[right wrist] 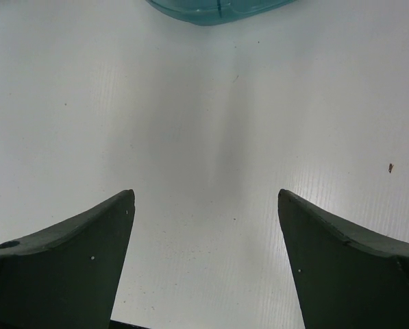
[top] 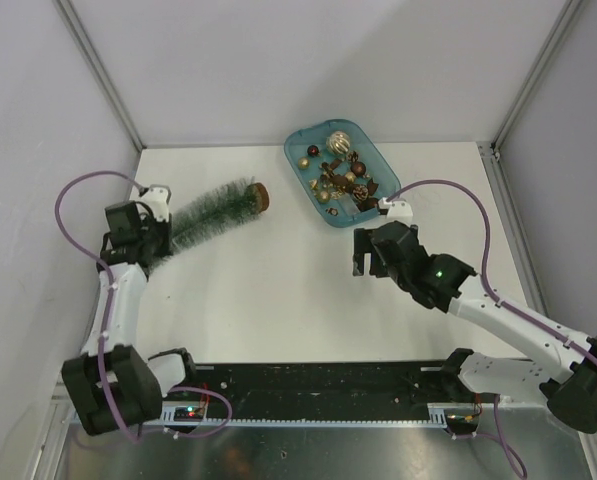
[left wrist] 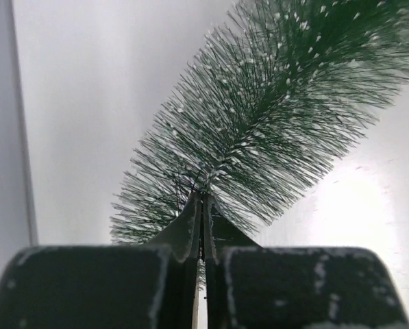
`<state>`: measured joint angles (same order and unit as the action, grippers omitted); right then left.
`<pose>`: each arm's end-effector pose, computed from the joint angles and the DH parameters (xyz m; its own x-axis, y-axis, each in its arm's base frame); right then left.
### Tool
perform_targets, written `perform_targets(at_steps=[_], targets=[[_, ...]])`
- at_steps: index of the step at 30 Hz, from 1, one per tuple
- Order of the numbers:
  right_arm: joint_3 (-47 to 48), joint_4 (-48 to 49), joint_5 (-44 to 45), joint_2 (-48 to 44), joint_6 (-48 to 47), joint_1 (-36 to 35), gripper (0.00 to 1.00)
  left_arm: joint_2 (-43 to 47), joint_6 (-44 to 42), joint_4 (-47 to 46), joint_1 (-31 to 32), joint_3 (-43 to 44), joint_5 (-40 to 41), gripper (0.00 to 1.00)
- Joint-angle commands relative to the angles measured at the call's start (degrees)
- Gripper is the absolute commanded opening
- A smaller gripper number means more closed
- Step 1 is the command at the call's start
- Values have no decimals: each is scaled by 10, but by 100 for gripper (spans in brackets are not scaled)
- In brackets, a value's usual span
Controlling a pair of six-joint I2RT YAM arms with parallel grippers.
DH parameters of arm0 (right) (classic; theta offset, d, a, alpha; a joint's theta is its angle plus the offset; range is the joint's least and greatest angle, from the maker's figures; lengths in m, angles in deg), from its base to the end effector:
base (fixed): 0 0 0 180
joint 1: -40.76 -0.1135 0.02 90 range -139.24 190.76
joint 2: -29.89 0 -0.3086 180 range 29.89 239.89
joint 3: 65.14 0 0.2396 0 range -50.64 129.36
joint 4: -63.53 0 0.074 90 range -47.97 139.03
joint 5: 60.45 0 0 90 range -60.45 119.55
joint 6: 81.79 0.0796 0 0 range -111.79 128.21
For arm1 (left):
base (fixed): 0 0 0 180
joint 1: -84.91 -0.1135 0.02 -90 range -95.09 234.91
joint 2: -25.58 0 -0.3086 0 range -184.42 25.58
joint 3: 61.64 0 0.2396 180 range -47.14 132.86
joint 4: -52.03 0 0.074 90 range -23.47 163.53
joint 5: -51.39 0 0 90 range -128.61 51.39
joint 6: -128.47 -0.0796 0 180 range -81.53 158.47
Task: Decorate the small christmas tree
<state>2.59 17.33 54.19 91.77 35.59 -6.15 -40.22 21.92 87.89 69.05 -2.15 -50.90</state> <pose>0.1776 0.1412 0.3153 -0.5982 -0.0276 -0.8009 -0.1933 0.9749 0.1108 0.2395 0.0504 0.2668 -0.6519 0.1041 -0.7512 0.0735 0.9945 0.0741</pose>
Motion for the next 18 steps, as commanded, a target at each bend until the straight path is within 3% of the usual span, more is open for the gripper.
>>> perform_targets(at_steps=[1,9,18], targets=[[-3,22,19,-21,10,-7,89,82,5,36,59,90,-30,0],[-6,22,40,-39,18,-21,88,146,50,97,227,190,-51,1],[-16,17,49,-52,29,-30,88,152,111,118,305,230,-117,7]])
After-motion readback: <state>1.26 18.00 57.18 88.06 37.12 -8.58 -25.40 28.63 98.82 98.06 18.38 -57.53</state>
